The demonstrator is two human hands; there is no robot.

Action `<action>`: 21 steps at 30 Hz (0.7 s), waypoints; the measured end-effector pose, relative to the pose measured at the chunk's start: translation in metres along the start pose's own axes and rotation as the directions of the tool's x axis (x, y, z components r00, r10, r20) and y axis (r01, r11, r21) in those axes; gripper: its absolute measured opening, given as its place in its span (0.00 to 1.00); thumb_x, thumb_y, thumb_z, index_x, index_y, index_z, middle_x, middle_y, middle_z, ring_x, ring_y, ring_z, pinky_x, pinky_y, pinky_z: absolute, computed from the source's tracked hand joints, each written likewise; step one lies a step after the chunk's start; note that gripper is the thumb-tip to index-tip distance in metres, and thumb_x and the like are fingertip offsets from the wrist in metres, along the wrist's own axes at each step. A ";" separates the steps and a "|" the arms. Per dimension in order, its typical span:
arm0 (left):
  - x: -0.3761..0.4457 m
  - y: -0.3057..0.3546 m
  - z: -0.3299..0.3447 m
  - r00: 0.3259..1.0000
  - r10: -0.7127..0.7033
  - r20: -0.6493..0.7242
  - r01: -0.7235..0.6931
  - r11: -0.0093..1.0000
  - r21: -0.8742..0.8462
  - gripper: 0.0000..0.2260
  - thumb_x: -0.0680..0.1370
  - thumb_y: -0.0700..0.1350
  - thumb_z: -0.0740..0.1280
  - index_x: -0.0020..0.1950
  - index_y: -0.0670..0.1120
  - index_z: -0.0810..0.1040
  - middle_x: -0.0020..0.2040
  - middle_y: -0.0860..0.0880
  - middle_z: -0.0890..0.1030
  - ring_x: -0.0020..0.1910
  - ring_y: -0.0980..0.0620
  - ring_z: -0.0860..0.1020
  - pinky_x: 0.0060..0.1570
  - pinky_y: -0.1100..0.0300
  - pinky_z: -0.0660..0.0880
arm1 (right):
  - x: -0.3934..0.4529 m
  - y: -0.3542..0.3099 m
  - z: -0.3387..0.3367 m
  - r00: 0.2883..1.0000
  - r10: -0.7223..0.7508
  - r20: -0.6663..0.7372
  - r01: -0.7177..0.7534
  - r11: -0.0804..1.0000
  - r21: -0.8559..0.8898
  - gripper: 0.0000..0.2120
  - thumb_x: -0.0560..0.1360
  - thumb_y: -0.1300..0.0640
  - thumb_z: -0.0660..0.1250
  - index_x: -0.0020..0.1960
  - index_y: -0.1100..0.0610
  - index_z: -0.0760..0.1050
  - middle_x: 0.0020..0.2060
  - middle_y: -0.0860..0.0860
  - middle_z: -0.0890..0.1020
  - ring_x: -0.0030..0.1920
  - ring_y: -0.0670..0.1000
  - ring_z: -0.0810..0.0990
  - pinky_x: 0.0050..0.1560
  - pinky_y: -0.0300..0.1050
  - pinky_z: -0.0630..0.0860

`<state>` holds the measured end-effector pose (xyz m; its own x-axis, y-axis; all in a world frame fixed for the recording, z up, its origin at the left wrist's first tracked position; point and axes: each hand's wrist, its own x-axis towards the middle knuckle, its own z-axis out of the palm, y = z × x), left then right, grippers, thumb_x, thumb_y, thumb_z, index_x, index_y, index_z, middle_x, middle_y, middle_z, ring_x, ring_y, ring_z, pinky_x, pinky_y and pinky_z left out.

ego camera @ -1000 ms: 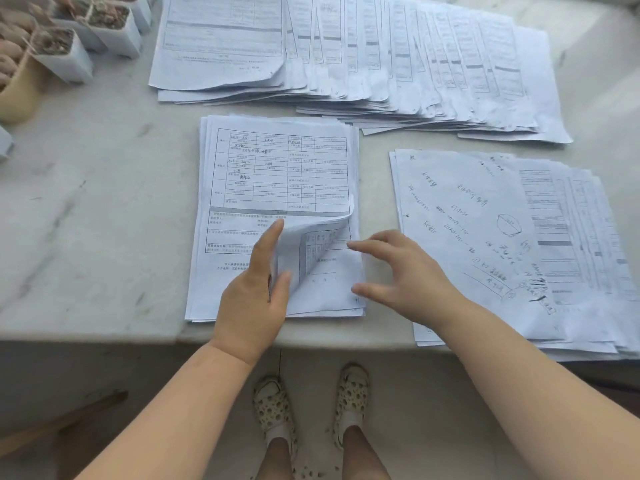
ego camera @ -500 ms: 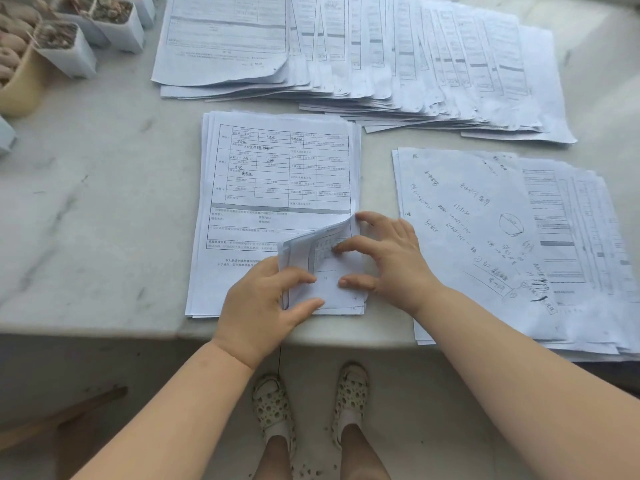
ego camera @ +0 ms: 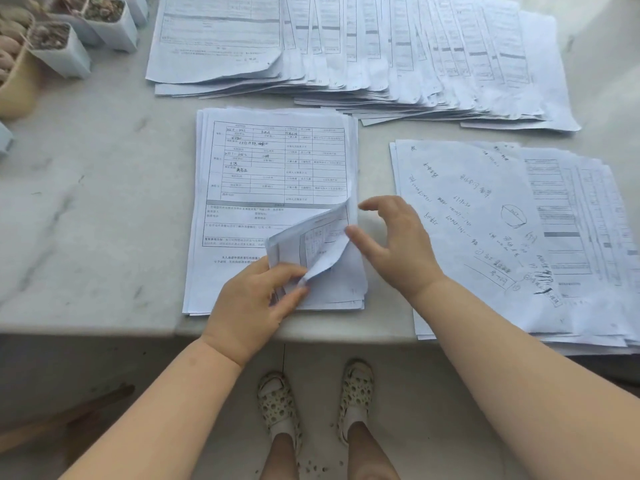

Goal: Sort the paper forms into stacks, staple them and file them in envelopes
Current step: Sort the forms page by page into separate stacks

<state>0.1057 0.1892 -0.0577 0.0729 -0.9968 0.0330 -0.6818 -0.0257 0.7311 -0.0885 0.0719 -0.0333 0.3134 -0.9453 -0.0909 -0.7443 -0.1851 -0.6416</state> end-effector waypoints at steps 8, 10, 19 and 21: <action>0.005 0.008 -0.006 0.995 -0.052 -0.089 0.051 0.999 -0.016 0.22 0.77 0.45 0.60 0.69 0.57 0.62 0.31 0.69 0.72 0.28 0.66 0.70 0.27 0.71 0.60 | -0.020 -0.004 -0.024 0.910 0.097 0.403 -0.079 0.995 -0.062 0.15 0.73 0.48 0.72 0.59 0.42 0.78 0.61 0.44 0.76 0.54 0.40 0.73 0.58 0.39 0.67; 0.005 0.008 -0.007 0.997 -0.039 -0.069 0.038 0.999 -0.021 0.28 0.76 0.42 0.60 0.73 0.61 0.56 0.32 0.67 0.73 0.27 0.61 0.71 0.27 0.66 0.62 | -0.019 0.006 -0.015 0.883 -0.018 0.469 0.197 0.921 -0.335 0.28 0.70 0.36 0.70 0.69 0.35 0.69 0.75 0.44 0.59 0.70 0.46 0.60 0.68 0.43 0.53; 0.005 0.004 -0.005 0.994 0.062 -0.090 -0.070 0.993 -0.091 0.39 0.76 0.35 0.60 0.74 0.70 0.50 0.64 0.61 0.75 0.54 0.60 0.75 0.49 0.81 0.66 | -0.006 -0.003 0.002 0.976 -0.044 0.212 0.085 0.979 -0.187 0.33 0.61 0.35 0.76 0.62 0.45 0.76 0.65 0.48 0.69 0.63 0.52 0.70 0.62 0.42 0.57; 0.006 0.002 -0.006 0.995 0.053 -0.090 -0.061 0.994 -0.086 0.38 0.75 0.36 0.60 0.74 0.70 0.51 0.65 0.59 0.74 0.53 0.62 0.76 0.49 0.75 0.68 | -0.005 -0.009 0.001 0.989 0.013 0.148 0.006 0.991 -0.131 0.35 0.61 0.39 0.78 0.63 0.51 0.72 0.58 0.47 0.73 0.56 0.47 0.73 0.59 0.41 0.63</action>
<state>0.1091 0.1833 -0.0517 0.1020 -0.9859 0.1328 -0.6199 0.0414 0.7836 -0.0831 0.0787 -0.0274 0.3870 -0.8976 -0.2110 -0.8135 -0.2246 -0.5365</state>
